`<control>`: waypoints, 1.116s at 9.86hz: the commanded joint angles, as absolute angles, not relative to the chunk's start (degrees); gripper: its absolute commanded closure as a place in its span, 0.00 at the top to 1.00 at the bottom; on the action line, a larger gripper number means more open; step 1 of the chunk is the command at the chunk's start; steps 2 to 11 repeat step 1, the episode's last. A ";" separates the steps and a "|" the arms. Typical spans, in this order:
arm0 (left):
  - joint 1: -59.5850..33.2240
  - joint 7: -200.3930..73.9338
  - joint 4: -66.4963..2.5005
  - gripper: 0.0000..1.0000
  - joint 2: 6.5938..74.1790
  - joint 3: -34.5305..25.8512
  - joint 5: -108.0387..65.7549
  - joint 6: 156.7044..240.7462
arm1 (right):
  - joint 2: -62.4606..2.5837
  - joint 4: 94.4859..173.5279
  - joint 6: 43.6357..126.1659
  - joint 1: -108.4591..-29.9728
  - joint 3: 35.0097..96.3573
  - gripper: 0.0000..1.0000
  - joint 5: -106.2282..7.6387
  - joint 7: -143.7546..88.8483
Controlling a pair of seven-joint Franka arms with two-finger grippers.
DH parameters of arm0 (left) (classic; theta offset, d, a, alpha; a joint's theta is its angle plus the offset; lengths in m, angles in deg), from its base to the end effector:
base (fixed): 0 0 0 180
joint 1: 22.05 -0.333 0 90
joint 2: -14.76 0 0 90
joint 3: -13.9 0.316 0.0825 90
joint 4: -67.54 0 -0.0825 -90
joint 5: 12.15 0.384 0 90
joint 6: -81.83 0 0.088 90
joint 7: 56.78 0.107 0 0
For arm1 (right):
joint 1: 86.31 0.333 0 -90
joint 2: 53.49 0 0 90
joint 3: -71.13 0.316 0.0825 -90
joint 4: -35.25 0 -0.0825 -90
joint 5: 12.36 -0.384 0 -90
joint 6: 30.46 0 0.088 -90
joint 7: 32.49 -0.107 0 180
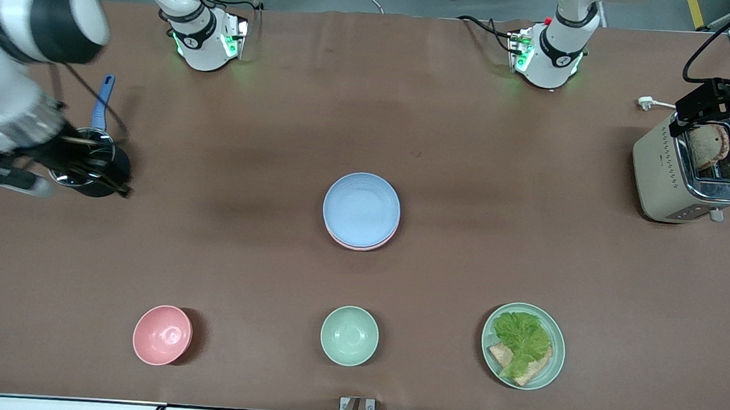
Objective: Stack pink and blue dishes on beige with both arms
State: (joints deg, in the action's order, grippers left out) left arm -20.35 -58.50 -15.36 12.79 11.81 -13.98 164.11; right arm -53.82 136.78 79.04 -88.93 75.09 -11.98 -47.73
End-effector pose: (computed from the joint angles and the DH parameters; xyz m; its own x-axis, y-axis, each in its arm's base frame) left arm 0.5268 -0.0391 0.6888 0.9989 -0.0404 0.0227 -0.0411 -0.9987 0.0310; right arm 0.5758 0.0131 0.5626 0.9609 -0.2383 0.1411 -0.2362 -0.9712 -0.0313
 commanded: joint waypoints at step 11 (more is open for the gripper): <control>-20.65 -58.71 -16.48 1.00 13.10 11.44 -13.91 163.39 | -52.96 126.17 68.03 -88.60 71.77 1.00 -9.37 -46.90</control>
